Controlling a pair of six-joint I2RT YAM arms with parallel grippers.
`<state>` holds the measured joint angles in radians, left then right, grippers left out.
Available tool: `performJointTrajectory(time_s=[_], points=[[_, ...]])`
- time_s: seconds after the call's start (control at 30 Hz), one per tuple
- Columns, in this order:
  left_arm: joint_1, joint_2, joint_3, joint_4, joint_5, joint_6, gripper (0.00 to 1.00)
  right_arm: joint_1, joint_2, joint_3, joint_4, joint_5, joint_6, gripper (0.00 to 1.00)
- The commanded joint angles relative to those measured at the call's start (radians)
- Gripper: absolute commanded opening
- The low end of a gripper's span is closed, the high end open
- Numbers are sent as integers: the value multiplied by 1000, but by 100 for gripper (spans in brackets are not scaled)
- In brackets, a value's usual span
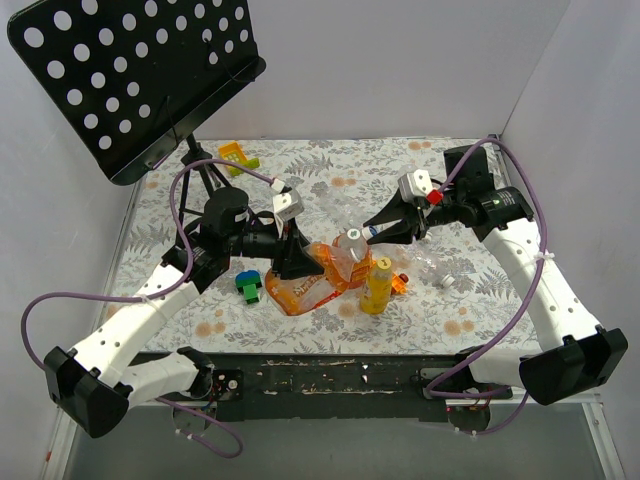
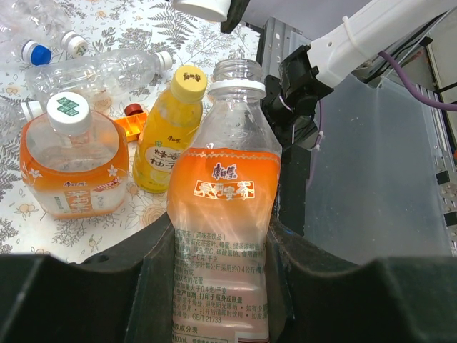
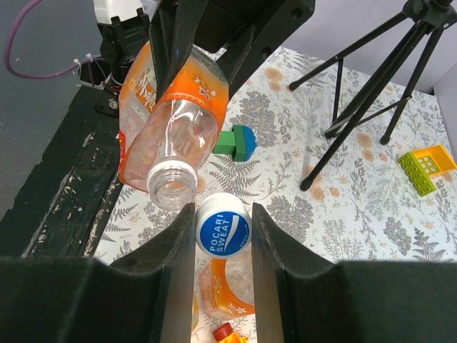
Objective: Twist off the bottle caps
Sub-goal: Unscrew the bottle cap from the plastic bottle.
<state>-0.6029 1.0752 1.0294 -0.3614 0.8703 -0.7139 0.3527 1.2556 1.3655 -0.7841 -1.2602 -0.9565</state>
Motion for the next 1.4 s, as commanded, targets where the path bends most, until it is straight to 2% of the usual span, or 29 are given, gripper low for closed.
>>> performJointTrajectory(time_s=[0.0,0.67,1.37], points=[[8,-32,3,-16,-8,22,0,-12,-27,12,25,-36,19,1],[8,-52,0,-57,-28,42,0,-67,-53,-5,66,-88,78,1],[8,-66,-8,-74,-48,48,0,-135,-90,-59,186,-157,205,1]])
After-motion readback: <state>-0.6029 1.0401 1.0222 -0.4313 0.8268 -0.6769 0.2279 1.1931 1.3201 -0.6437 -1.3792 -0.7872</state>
